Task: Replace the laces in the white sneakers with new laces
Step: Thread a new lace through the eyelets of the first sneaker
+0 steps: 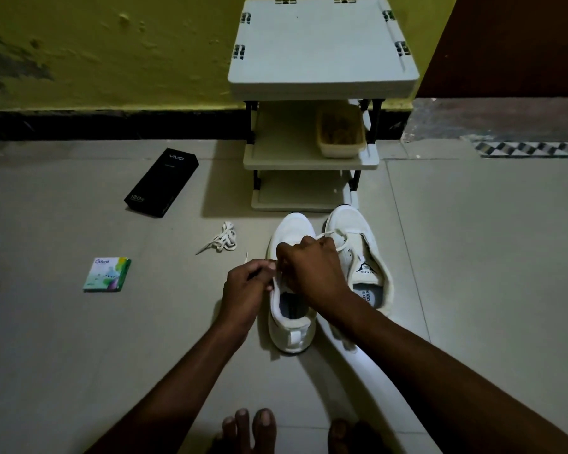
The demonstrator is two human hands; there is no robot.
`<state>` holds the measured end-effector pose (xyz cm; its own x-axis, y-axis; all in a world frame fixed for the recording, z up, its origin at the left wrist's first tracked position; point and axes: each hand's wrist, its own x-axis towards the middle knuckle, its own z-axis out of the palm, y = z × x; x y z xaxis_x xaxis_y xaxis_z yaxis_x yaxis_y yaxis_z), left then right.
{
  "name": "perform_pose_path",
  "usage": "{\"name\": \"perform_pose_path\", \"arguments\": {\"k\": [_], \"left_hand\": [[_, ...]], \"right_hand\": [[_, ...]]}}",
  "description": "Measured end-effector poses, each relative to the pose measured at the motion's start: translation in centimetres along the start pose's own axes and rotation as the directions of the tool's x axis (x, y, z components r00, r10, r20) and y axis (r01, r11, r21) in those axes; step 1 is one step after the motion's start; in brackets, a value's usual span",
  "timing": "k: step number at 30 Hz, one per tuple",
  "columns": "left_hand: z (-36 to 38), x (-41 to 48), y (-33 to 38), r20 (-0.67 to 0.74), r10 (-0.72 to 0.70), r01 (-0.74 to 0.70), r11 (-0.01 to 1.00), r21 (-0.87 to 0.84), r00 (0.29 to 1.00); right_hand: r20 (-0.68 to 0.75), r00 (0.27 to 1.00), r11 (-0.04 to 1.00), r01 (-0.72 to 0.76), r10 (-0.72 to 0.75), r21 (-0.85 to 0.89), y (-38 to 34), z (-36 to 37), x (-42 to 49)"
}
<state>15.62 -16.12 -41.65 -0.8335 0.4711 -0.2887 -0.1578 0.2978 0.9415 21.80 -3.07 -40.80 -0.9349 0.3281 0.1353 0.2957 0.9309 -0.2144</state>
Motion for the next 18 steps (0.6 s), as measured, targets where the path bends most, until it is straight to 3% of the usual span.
{"name": "perform_pose_path", "arguments": {"k": [9, 18], "left_hand": [[0.2, -0.1, -1.0, -0.047, 0.113, -0.108, 0.988, 0.108, 0.992], [0.0, 0.1, -1.0, -0.013, 0.091, -0.089, 0.987, 0.132, 0.996]], "right_hand": [[0.105, 0.992, 0.983, 0.055, -0.074, 0.176, 1.4, -0.5, 0.5], [0.070, 0.997, 0.991, 0.034, -0.043, 0.129, 0.8, -0.3, 0.1]]}}
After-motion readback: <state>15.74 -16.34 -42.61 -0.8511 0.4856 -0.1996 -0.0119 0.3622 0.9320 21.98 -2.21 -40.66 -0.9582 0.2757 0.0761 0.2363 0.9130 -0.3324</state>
